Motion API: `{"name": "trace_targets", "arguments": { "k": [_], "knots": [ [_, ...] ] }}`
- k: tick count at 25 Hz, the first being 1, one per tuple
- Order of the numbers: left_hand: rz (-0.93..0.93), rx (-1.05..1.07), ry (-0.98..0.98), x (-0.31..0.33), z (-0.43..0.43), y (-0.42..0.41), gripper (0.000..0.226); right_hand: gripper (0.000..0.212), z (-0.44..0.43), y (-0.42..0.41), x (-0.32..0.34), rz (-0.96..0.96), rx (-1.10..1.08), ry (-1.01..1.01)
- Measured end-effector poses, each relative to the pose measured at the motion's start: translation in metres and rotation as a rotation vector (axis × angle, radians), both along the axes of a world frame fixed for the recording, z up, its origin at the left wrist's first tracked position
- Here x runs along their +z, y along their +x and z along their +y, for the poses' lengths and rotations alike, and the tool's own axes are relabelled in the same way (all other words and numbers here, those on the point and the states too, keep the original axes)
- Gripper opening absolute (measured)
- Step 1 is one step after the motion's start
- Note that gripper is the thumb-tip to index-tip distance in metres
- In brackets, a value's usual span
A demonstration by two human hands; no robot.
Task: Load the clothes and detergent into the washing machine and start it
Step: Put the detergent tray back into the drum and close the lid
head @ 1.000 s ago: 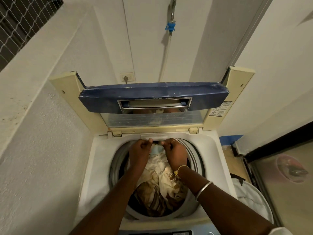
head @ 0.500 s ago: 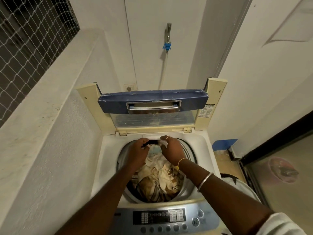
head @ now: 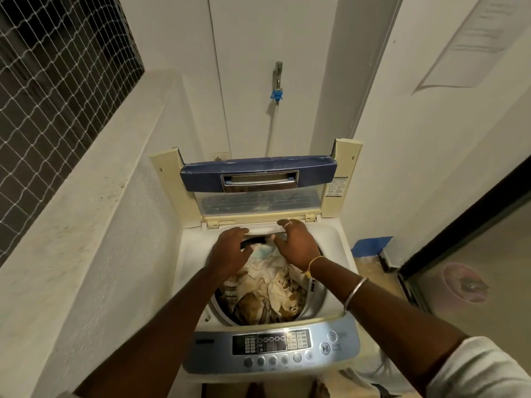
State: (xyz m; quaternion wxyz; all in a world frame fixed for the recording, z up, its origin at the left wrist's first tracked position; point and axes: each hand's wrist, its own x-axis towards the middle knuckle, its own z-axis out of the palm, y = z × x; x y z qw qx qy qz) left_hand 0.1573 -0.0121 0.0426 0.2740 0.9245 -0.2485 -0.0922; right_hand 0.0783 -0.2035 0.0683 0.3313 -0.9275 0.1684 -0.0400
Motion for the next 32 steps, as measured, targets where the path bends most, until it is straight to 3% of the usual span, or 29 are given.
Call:
{"name": "trace_targets", "arguments": {
  "k": [5,13,17,21,26,32],
  "knots": [
    [-0.067,-0.031,0.087,0.010,0.003,0.007,0.058,0.054,0.003,0.003,0.005,-0.016,0.041,-0.071],
    [-0.162,0.051,-0.001,0.046,0.004,-0.005,0.051,0.053,0.000,-0.006,0.029,-0.131,0.186,-0.214],
    [-0.340,0.099,-0.038,0.069,-0.001,-0.019,0.044,0.046,-0.011,-0.014,0.046,-0.250,0.282,-0.324],
    [-0.514,-0.002,0.062,0.105,-0.016,-0.013,0.050,0.049,-0.020,-0.003,0.071,-0.346,0.393,-0.585],
    [-0.561,-0.131,0.236,0.117,-0.034,0.005,0.057,0.061,-0.009,0.020,0.090,-0.257,0.384,-0.672],
    [-0.535,-0.133,0.291,0.096,-0.038,0.026,0.066,0.063,-0.006,0.048,0.078,-0.200,0.276,-0.654]
  ]
}}
